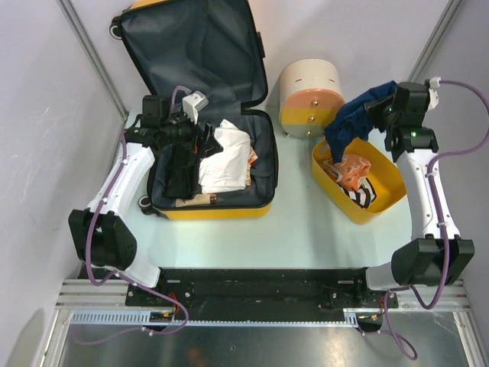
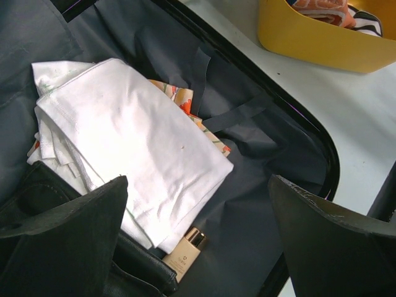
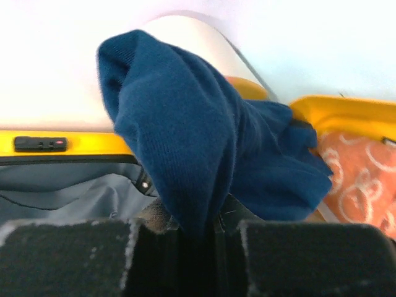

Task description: Open, take out, and arrange the luggage

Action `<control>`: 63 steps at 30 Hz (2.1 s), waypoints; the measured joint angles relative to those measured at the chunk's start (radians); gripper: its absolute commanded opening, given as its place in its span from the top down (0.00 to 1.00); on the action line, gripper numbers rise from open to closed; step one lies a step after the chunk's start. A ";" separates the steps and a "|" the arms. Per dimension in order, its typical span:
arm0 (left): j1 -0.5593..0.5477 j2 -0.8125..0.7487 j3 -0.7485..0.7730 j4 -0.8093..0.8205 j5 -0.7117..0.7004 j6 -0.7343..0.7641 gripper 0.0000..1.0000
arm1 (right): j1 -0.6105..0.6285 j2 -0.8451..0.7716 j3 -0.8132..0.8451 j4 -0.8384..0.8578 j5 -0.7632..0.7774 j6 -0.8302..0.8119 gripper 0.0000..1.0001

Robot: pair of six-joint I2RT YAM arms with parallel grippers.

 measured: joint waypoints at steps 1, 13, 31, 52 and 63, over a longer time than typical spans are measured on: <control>0.000 0.000 0.000 0.000 0.000 0.000 0.00 | -0.004 -0.011 -0.029 0.005 -0.001 0.014 1.00; -0.001 0.019 0.000 0.000 -0.008 0.006 0.00 | -0.288 -0.156 -0.771 0.087 -0.169 0.076 0.58; -0.086 0.043 -0.227 -0.002 -0.163 0.434 0.24 | -0.254 -0.267 -0.539 0.196 -0.057 -0.425 0.00; -0.184 0.249 -0.253 0.032 -0.262 0.864 1.00 | -0.058 -0.176 -0.416 0.151 -0.393 -0.809 0.00; -0.184 0.199 -0.157 0.005 -0.225 0.692 1.00 | 0.169 -0.100 -0.413 0.174 -0.465 -0.954 0.01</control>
